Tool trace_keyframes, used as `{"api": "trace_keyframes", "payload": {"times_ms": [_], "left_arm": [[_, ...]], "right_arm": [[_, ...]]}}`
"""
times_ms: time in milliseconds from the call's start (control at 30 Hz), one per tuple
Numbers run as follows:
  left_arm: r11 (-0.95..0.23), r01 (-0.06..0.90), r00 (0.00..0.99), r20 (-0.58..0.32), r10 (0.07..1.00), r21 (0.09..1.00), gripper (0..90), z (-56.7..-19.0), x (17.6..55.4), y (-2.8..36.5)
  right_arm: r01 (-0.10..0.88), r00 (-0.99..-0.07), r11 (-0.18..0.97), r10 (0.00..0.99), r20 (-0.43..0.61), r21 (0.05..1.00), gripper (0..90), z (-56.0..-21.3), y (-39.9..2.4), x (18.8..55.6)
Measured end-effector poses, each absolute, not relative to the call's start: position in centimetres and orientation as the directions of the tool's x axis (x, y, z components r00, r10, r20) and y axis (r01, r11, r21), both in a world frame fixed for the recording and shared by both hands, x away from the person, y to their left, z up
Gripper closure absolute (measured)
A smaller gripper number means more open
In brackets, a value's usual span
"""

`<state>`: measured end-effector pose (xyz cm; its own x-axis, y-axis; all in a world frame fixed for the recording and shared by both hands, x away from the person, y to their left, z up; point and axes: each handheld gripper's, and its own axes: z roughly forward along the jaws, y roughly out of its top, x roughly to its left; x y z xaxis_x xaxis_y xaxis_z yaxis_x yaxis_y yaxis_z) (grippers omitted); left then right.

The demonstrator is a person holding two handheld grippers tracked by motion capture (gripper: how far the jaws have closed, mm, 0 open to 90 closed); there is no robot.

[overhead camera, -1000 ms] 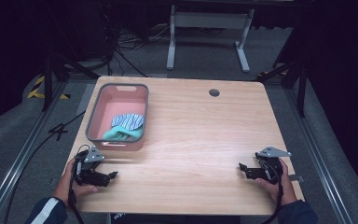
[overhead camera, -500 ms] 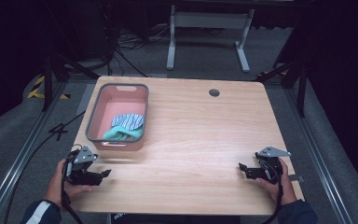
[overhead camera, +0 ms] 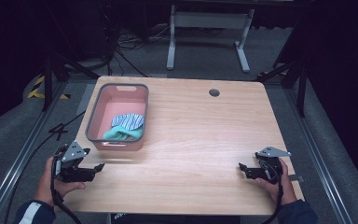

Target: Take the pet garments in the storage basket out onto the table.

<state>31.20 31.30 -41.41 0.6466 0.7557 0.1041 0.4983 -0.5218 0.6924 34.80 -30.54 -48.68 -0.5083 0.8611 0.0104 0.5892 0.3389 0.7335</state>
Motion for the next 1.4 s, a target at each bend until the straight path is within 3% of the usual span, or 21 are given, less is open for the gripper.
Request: {"api": "trace_keyframes", "payload": {"times_ms": [567, 800, 1400], "left_arm": [[-0.514, 0.438, 0.661, 0.124, 0.74, 0.738, 21.7, -37.4, 32.4, 30.5], [-0.495, 0.429, 0.671, 0.101, 0.735, 0.755, 21.1, -35.7, 35.1, 29.7], [-0.558, 0.513, 0.667, 0.106, 0.737, 0.652, 20.8, -36.0, 42.7, 26.5]], "right_arm": [[0.59, -0.508, 0.339, 0.861, 0.011, 0.733, 14.4, -48.7, -30.5, 34.8], [0.589, -0.508, 0.339, 0.861, 0.01, 0.733, 14.3, -48.7, -30.5, 34.8], [0.59, -0.508, 0.338, 0.861, 0.011, 0.733, 14.4, -48.7, -30.5, 34.8]]}}
